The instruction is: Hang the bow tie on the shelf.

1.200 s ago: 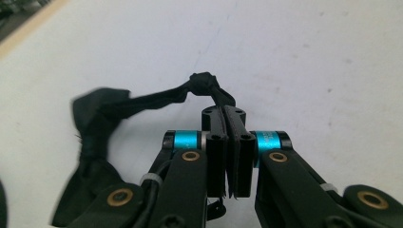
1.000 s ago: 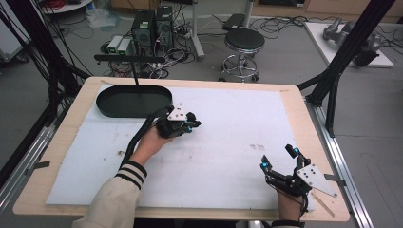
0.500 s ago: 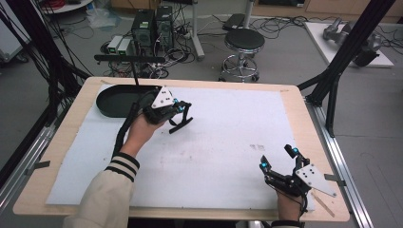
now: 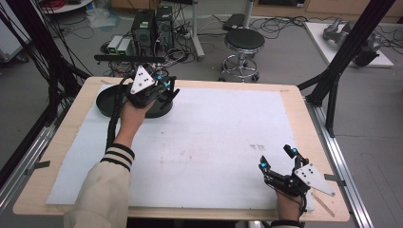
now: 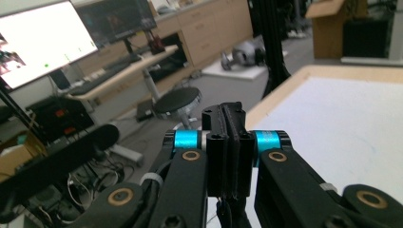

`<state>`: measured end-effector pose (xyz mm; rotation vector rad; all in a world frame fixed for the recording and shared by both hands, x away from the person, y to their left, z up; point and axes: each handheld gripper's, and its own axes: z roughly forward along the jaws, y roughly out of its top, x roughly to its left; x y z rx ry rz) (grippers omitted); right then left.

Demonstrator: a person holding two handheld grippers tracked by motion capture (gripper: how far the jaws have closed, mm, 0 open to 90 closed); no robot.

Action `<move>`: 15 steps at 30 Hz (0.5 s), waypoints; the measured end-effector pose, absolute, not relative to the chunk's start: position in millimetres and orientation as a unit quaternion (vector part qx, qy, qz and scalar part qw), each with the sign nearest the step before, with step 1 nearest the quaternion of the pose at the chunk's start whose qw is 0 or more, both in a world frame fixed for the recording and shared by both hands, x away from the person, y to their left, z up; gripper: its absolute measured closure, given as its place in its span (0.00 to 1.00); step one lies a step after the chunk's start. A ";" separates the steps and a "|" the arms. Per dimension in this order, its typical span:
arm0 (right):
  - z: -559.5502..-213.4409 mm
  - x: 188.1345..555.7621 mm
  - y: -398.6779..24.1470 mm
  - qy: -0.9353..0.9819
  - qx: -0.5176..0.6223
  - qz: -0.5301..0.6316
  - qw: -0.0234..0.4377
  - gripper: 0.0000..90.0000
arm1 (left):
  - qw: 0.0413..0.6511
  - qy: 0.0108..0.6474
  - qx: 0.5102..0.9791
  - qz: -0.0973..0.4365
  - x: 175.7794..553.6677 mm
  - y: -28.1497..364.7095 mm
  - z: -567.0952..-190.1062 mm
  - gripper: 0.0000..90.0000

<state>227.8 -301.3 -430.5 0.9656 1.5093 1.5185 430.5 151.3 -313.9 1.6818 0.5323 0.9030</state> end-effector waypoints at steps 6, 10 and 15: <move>-432.2 229.4 -299.9 0.594 0.382 0.595 0.383 0.11 | 0.569 0.251 0.678 0.391 444.4 164.0 -319.0 0.97; -433.0 230.5 -298.4 0.597 0.379 0.593 0.384 0.11 | 0.574 0.268 0.666 0.395 453.9 169.9 -322.5 0.97; -433.8 231.1 -297.8 0.600 0.380 0.592 0.382 0.11 | 0.574 0.279 0.660 0.396 468.7 174.6 -318.5 0.97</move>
